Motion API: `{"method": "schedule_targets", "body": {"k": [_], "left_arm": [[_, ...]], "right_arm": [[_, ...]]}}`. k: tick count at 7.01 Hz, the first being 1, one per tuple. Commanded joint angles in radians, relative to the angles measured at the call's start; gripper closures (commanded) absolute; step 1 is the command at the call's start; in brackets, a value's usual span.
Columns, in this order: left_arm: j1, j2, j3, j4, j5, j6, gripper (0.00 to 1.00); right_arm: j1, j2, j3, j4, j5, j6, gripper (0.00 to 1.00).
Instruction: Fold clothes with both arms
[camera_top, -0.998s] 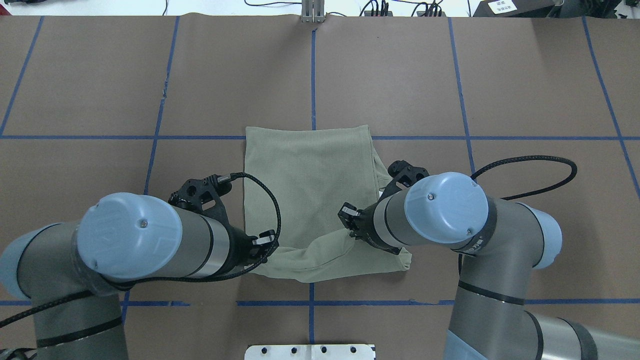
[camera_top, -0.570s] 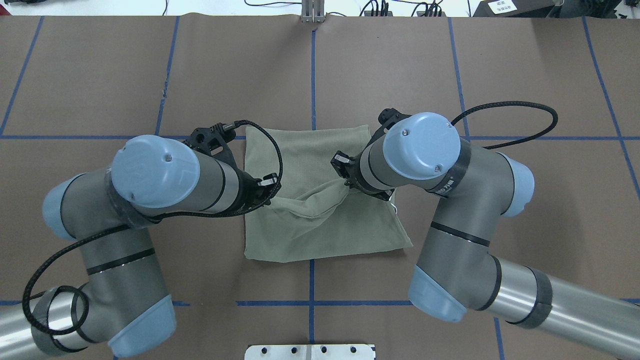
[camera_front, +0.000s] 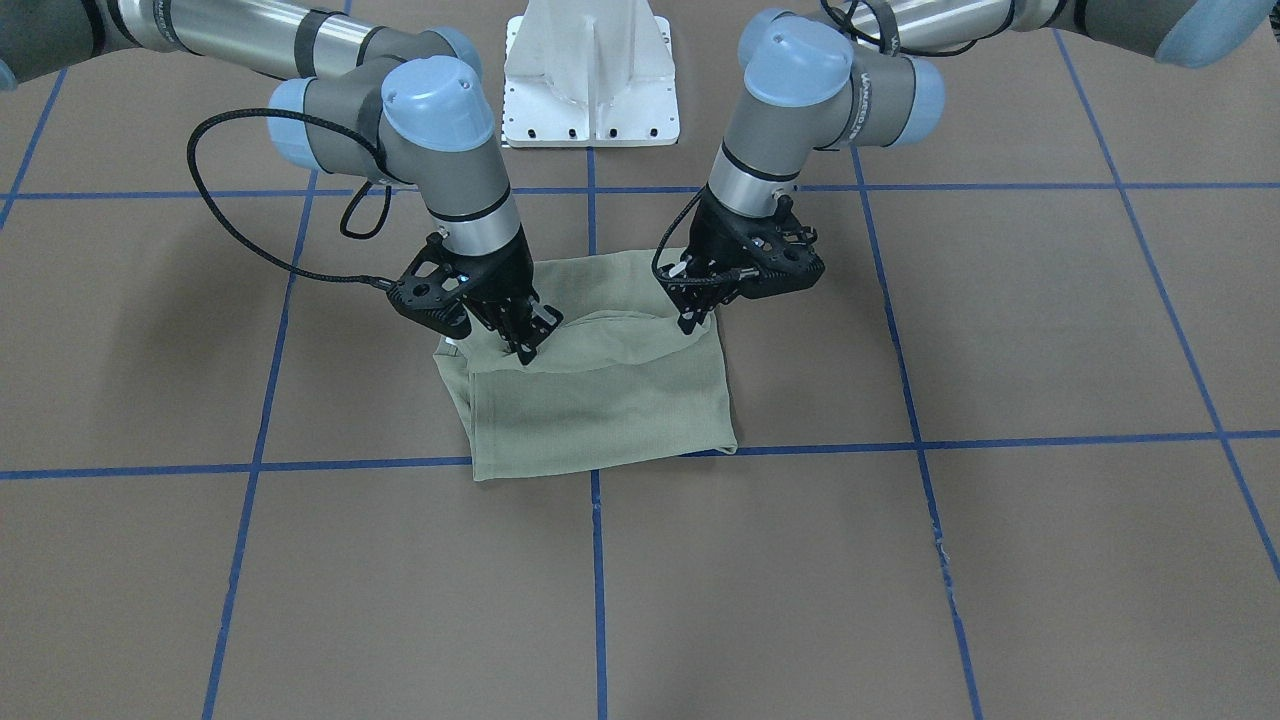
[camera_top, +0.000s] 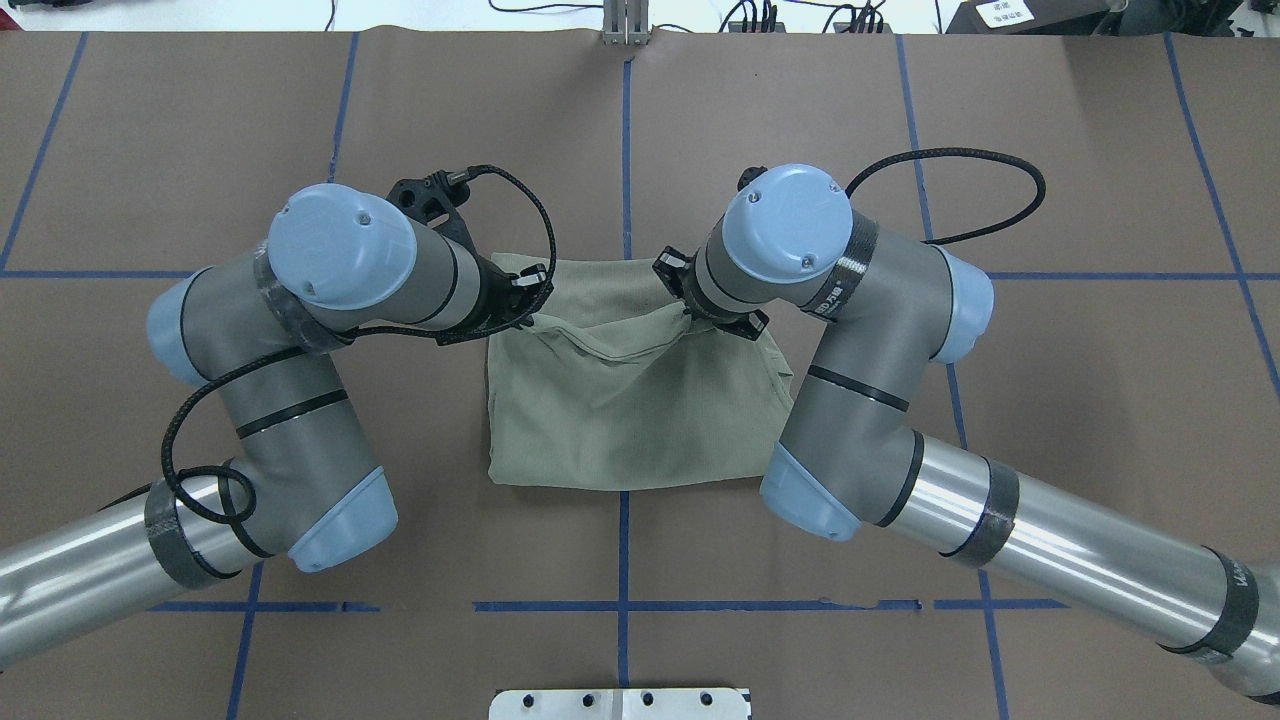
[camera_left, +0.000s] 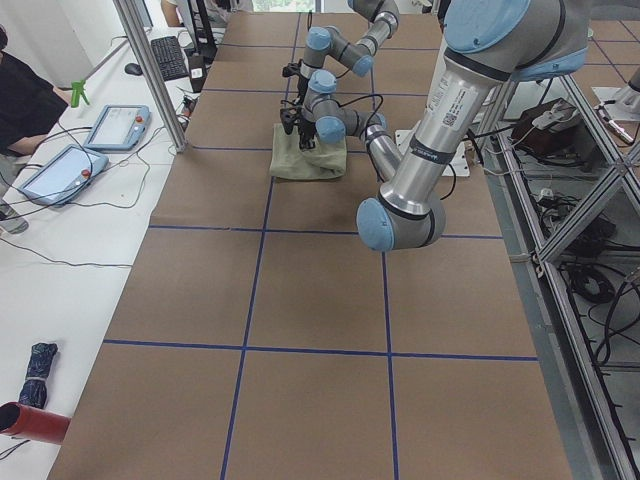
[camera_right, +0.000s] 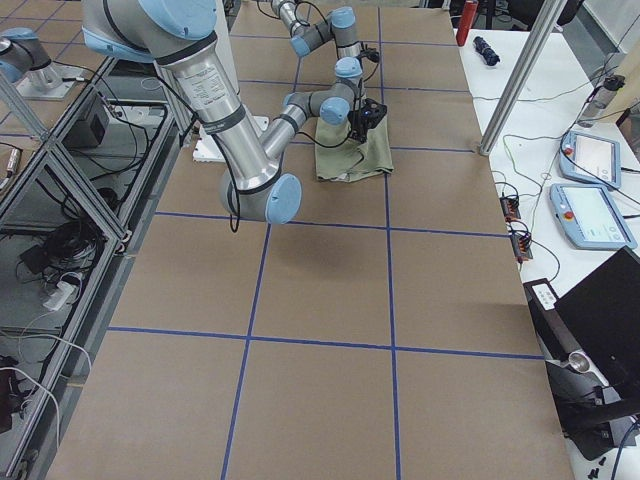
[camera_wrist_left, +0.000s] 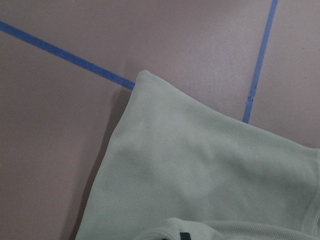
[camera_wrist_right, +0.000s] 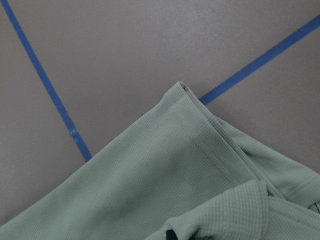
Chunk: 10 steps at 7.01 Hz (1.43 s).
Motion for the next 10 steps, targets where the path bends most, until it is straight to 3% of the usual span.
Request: {"method": "schedule_targets", "body": {"k": [1,2,3,4,6,7,8,10], "left_arm": [[-0.021,-0.049,0.076,-0.022,-0.002,-0.011,1.0],[-0.078,-0.058,0.104,-0.021,-0.004,-0.002,0.67],[-0.124,-0.067,0.16,-0.027,-0.004,0.013,0.01],[-0.189,-0.068,0.181,-0.027,-0.005,0.062,0.0],[-0.209,-0.064,0.191,-0.027,-0.033,0.131,0.0],[-0.245,-0.051,0.184,-0.022,-0.159,0.226,0.0],[-0.283,0.021,0.111,-0.021,-0.203,0.321,0.0],[-0.365,0.183,-0.018,-0.013,-0.208,0.555,0.0]], "right_arm": [[0.017,0.043,-0.042,0.007,0.004,-0.002,1.0],[0.027,0.076,-0.099,0.015,0.005,-0.006,0.48],[0.058,0.116,-0.189,0.055,0.005,-0.012,0.0],[0.088,0.118,-0.221,0.067,0.025,-0.032,0.0],[0.136,0.118,-0.239,0.067,0.089,-0.083,0.0],[0.185,0.109,-0.228,0.06,0.182,-0.159,0.0],[0.249,0.086,-0.219,0.053,0.257,-0.236,0.0],[0.324,-0.105,-0.071,0.052,0.281,-0.47,0.0]]}}
